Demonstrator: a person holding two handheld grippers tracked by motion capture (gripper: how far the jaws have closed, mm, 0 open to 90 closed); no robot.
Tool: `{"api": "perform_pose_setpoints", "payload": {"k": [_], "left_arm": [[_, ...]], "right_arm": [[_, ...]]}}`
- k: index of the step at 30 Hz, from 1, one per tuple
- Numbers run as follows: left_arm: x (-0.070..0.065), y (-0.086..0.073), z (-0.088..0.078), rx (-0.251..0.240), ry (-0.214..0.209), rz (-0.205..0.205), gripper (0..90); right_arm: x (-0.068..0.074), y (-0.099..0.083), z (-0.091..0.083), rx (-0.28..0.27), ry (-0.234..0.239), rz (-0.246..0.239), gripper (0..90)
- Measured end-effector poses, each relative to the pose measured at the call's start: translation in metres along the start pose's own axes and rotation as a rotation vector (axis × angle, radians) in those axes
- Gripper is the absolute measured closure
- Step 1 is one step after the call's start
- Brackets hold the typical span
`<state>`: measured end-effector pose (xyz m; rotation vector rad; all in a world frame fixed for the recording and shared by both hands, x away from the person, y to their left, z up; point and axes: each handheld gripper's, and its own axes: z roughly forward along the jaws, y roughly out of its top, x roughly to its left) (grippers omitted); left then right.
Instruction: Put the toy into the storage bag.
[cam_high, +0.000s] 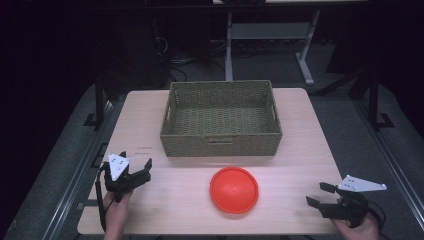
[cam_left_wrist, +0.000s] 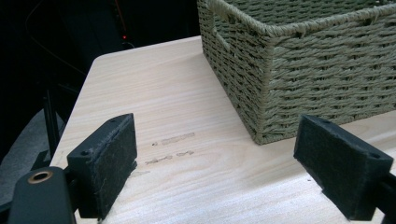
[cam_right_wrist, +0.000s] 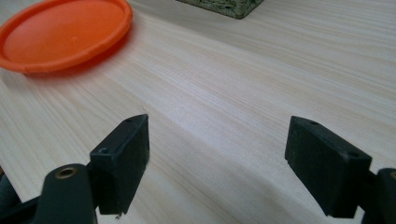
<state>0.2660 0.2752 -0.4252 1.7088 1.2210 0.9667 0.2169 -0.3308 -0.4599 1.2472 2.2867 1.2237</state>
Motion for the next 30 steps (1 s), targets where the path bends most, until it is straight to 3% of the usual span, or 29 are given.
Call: {"api": "perform_pose_setpoints", "payload": {"k": [4,13,20,24,30], "left_arm": [[0.000,0.000,-0.001,-0.004,0.000,-0.001,12.7],[0.002,-0.001,-0.004,-0.010,0.009,-0.006,12.7],[0.003,-0.001,-0.006,-0.021,0.012,-0.012,12.7],[0.004,-0.001,-0.008,-0.028,0.014,-0.001,12.7],[0.004,-0.001,-0.008,-0.024,0.017,-0.001,12.7]], "right_arm": [[0.000,0.004,0.003,0.010,0.014,-0.010,21.5],[0.019,0.027,0.009,0.031,0.050,-0.057,22.6],[0.028,0.044,0.012,0.014,0.078,-0.087,20.2],[0.035,0.055,0.026,0.065,0.088,-0.106,19.9],[0.044,0.071,0.047,0.123,0.121,-0.092,15.7]]}}
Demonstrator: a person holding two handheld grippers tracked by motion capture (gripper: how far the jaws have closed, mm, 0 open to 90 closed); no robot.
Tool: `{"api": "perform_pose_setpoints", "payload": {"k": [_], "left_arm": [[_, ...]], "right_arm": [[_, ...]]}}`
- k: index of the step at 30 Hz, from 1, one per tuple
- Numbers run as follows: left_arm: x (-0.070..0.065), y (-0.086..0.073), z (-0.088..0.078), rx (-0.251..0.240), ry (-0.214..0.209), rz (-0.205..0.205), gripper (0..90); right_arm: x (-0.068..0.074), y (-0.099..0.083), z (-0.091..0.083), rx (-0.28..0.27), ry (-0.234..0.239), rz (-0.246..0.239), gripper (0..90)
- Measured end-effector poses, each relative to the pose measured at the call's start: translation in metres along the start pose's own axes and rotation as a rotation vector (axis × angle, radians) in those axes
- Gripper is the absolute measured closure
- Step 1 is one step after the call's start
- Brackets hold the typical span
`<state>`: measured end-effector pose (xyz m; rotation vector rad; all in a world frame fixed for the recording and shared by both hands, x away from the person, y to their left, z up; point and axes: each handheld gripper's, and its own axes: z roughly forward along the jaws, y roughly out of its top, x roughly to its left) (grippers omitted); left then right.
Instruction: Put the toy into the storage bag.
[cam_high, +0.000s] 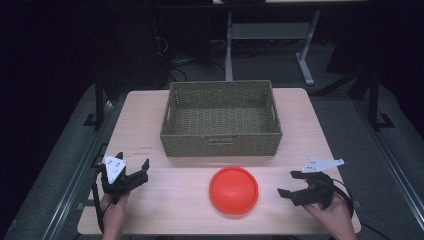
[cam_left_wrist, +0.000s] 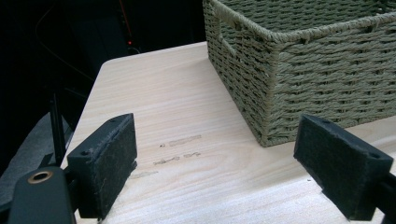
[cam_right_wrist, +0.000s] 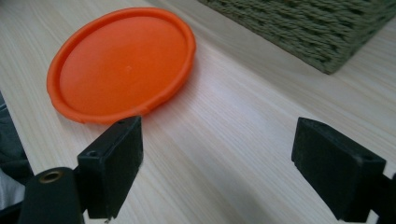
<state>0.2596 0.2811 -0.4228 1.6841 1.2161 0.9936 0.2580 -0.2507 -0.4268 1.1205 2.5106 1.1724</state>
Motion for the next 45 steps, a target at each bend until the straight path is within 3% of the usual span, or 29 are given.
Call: {"api": "perform_pose_setpoints", "payload": {"k": [1,9,21,33,38,45], "left_arm": [[0.000,0.000,0.000,-0.004,0.009,-0.001,12.7],[0.000,0.000,-0.001,-0.017,0.015,-0.002,12.7],[-0.001,0.001,-0.002,-0.019,0.013,0.014,12.7],[-0.002,0.001,-0.001,-0.024,0.012,0.010,12.7],[-0.003,0.001,-0.001,-0.024,0.013,0.011,12.8],[0.000,0.001,-0.002,-0.023,0.023,0.007,12.8]], "right_arm": [[0.003,0.007,0.007,0.026,0.001,-0.002,14.3],[0.011,0.028,0.027,0.083,0.008,-0.036,15.0],[0.015,0.054,0.059,0.160,0.080,-0.055,19.4],[0.015,0.064,0.083,0.215,0.101,-0.067,20.8],[0.015,0.065,0.092,0.244,0.123,-0.064,25.9],[0.018,0.068,0.101,0.295,0.120,-0.071,31.6]]}}
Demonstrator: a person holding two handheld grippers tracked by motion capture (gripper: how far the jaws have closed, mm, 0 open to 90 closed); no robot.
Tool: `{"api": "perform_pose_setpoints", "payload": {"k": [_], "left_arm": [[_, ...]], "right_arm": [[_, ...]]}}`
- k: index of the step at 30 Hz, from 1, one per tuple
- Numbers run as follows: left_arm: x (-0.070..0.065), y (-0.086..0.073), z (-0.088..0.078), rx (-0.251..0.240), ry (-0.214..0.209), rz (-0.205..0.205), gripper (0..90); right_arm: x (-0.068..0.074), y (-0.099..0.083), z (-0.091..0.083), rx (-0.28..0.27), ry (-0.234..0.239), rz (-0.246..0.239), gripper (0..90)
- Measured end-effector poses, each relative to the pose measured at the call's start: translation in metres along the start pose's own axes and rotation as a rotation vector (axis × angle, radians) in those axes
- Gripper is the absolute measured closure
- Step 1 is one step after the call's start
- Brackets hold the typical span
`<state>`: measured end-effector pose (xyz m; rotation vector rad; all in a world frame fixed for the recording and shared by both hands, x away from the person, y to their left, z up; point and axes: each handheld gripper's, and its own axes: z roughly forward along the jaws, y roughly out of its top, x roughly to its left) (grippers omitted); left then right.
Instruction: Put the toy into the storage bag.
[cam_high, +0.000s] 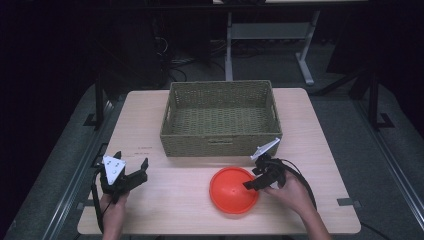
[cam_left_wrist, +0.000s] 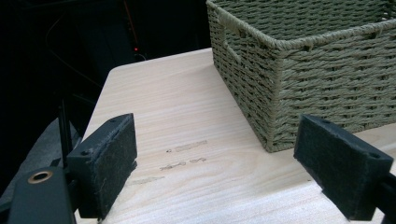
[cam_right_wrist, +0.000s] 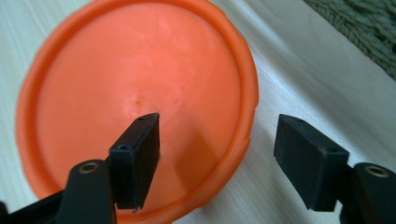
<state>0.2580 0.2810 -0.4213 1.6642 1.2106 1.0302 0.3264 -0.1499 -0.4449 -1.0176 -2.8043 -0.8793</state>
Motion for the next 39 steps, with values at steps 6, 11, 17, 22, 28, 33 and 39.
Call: {"api": "perform_pose_setpoints", "payload": {"k": [6,11,17,22,28,33,39], "left_arm": [[-0.001,0.000,0.001,-0.006,-0.007,-0.002,12.7],[0.000,0.000,0.000,-0.007,-0.004,-0.003,12.7],[0.000,0.000,0.000,-0.006,-0.004,0.001,12.7],[0.000,0.000,0.000,-0.010,-0.001,-0.005,12.7],[0.000,0.001,-0.001,-0.006,0.001,0.000,12.7],[-0.001,0.001,0.000,-0.012,0.000,0.000,12.7],[0.000,0.001,-0.001,-0.015,0.004,-0.003,12.7]], "right_arm": [[-0.001,0.001,0.003,0.011,-0.011,0.015,39.5],[-0.001,0.001,0.005,0.024,-0.014,0.016,47.5],[-0.001,0.001,0.004,0.029,-0.003,0.020,53.1],[0.000,0.001,0.004,0.028,-0.009,0.012,58.6],[0.000,0.001,0.001,0.022,-0.019,0.013,64.6],[-0.003,-0.001,-0.008,-0.042,0.036,0.029,77.4],[-0.006,-0.001,-0.016,-0.070,0.082,0.045,80.7]]}}
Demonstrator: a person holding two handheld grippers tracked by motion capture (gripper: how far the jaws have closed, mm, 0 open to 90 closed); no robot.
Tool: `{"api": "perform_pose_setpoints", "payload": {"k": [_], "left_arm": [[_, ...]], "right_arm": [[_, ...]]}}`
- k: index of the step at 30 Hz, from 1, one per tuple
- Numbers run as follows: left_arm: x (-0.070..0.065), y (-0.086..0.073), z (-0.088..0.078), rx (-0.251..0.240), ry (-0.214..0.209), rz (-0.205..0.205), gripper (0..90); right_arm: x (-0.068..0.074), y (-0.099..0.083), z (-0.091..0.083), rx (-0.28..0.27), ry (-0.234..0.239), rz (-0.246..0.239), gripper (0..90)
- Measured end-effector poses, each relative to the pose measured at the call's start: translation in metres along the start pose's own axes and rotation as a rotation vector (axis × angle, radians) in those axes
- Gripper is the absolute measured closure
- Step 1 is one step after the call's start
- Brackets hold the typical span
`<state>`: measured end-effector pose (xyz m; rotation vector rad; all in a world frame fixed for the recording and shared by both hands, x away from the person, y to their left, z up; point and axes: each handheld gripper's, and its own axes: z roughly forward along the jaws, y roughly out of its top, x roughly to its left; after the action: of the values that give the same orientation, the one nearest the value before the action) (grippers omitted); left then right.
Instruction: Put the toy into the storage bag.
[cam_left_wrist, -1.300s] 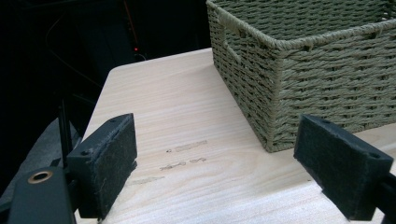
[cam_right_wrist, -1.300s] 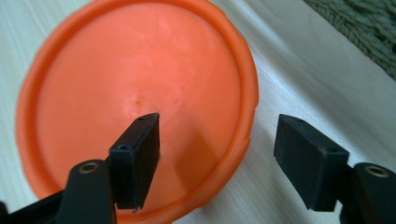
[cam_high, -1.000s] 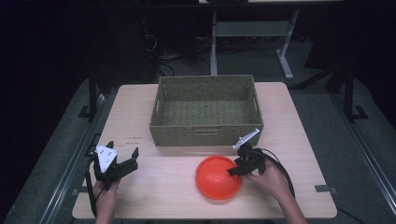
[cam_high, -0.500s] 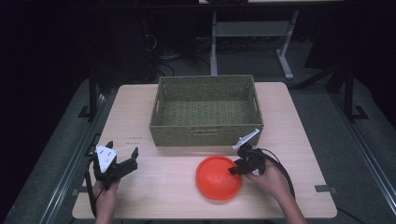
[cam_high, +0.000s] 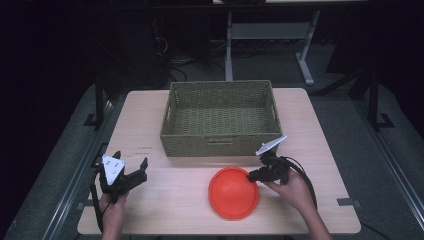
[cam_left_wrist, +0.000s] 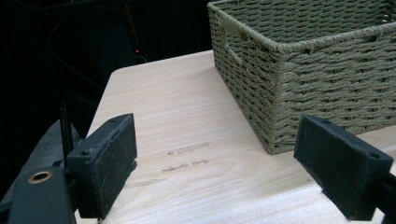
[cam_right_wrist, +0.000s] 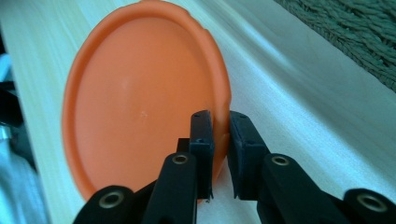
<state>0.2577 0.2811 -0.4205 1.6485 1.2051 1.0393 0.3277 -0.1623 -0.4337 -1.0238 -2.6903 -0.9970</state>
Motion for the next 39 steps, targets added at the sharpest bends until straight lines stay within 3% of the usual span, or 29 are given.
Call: {"api": "perform_pose_setpoints", "payload": {"k": [3,11,18,29,39], "left_arm": [[0.000,0.000,0.000,0.001,0.000,0.008,12.7],[-0.001,0.000,0.000,-0.003,0.000,0.003,12.7],[-0.001,0.000,0.000,-0.001,0.002,0.007,12.7],[-0.002,0.000,-0.001,0.005,0.001,0.021,12.8],[-0.001,0.000,0.000,0.000,0.006,0.010,12.7]], "right_arm": [[0.002,0.000,-0.005,-0.007,0.006,0.007,81.3],[0.020,0.009,-0.021,-0.024,0.007,-0.046,82.1],[0.035,0.015,-0.043,-0.082,-0.039,-0.087,82.3],[0.052,0.030,-0.065,-0.050,-0.106,-0.147,82.3],[0.053,0.040,-0.082,-0.044,-0.155,-0.159,82.3]]}}
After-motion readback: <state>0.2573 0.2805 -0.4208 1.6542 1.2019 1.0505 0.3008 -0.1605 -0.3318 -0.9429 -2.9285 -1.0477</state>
